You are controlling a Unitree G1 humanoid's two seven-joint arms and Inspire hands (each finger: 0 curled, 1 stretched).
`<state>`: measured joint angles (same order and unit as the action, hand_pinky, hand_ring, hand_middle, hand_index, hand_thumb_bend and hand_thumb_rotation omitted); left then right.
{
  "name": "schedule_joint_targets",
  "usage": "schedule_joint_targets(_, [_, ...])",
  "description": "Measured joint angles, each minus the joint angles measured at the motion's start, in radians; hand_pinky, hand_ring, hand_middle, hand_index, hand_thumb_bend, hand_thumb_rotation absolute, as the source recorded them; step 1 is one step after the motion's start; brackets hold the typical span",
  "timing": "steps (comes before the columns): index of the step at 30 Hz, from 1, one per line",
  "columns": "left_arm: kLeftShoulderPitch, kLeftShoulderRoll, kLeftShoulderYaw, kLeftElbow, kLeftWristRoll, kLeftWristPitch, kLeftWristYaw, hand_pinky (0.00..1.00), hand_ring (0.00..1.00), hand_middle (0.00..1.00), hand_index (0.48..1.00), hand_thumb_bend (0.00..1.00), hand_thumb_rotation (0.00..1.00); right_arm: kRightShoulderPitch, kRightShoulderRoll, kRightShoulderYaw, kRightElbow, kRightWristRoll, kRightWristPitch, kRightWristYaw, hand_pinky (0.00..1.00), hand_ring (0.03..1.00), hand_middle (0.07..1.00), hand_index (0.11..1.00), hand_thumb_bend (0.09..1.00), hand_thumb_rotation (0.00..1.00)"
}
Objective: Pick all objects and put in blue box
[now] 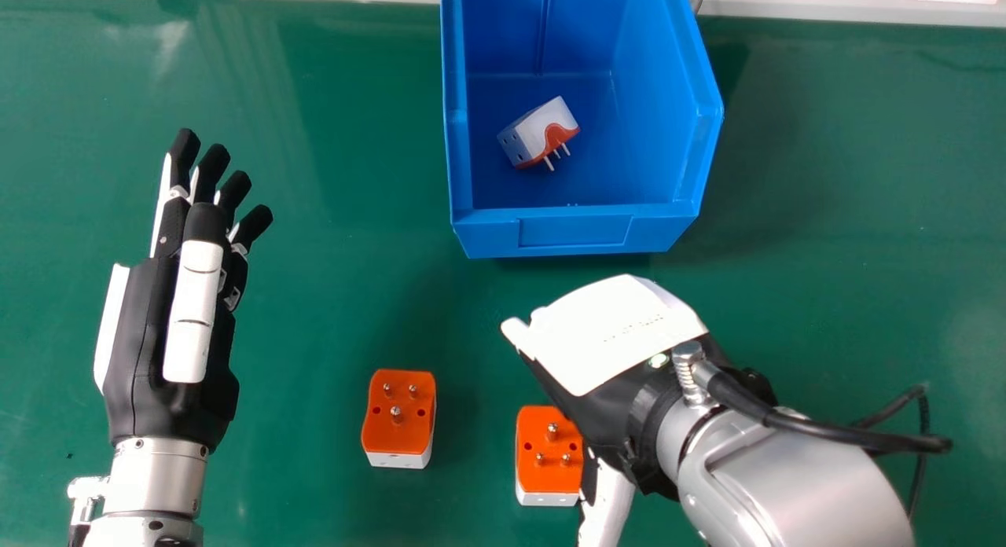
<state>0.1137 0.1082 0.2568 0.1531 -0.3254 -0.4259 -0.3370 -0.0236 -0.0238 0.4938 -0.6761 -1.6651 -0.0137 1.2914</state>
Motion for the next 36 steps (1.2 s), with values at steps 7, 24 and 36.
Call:
schedule_joint_targets(7, [0.0, 0.0, 0.002, 0.001, 0.002, -0.001, 0.005, 0.93, 0.97, 0.99, 0.995, 0.74, 0.81, 0.022, -0.003, 0.025, 0.065, -0.001, 0.006, -0.054, 0.88, 0.99, 0.993, 0.993, 0.994, 0.35])
schedule_joint_targets(24, [-0.001, 0.0, 0.003, 0.001, 0.001, -0.003, 0.004, 0.93, 0.97, 0.99, 0.992, 0.74, 0.81, 0.04, -0.022, 0.06, 0.232, 0.0, 0.061, -0.157, 0.92, 0.998, 0.998, 0.999, 1.0, 0.39])
schedule_joint_targets(36, [-0.001, -0.001, 0.004, 0.0, 0.0, -0.003, 0.003, 0.93, 0.97, 0.99, 0.991, 0.73, 0.81, 0.039, -0.048, 0.076, 0.3, 0.0, 0.1, -0.25, 0.93, 1.0, 1.0, 1.0, 0.995, 0.4])
